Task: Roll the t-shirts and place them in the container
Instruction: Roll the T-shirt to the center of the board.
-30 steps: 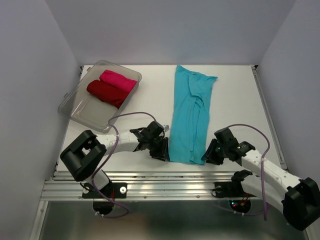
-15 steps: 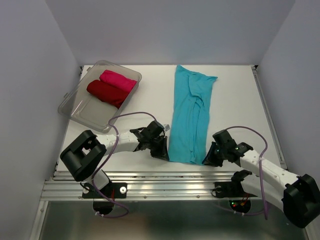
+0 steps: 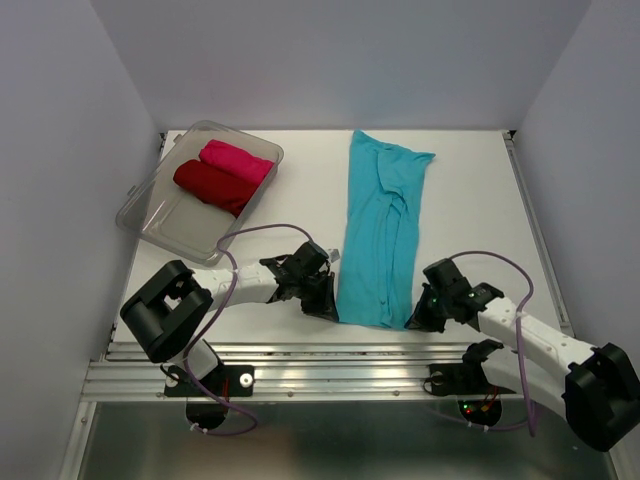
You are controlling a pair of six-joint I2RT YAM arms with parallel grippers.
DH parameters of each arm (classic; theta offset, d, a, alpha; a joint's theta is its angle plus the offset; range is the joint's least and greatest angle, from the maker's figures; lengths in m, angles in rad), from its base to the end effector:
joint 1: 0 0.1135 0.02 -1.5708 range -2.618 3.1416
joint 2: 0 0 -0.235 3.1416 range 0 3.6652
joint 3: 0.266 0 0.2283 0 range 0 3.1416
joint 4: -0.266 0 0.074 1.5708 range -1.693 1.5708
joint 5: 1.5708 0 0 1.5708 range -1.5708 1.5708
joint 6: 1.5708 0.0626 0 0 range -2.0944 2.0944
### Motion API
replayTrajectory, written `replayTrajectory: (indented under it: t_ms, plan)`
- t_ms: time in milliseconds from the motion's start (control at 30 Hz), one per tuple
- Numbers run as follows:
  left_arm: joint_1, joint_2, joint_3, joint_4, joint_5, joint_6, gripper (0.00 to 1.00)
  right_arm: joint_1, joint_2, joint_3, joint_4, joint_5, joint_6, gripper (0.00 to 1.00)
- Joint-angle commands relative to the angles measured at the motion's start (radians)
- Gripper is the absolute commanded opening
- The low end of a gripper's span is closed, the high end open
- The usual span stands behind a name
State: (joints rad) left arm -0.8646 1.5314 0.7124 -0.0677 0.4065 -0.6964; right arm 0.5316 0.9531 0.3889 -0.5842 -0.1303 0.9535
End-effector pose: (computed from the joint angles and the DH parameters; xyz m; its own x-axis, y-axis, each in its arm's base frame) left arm 0.1681 -0.2353 0.1265 -0.9381 0.1920 -0.2883 0.3379 0.6896 -0.6405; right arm 0.1320 0.0871 0.1139 -0.9024 0.4073 -0.1407 0.3236 0.8561 0.4029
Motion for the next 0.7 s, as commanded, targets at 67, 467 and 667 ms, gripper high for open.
replayTrajectory:
  t_ms: [67, 467, 667]
  plan:
    - [-0.007, -0.02, -0.002, 0.009, -0.003, 0.009, 0.0, 0.008, 0.001, 0.038, -0.005, 0.026, -0.012, 0.01]
    - [-0.004, -0.05, 0.073, -0.06, -0.057, 0.024, 0.0, 0.008, 0.004, 0.126, -0.057, 0.096, -0.021, 0.01]
    - [0.009, -0.056, 0.09, -0.072, -0.06, 0.037, 0.0, 0.008, 0.022, 0.137, -0.057, 0.104, -0.03, 0.01]
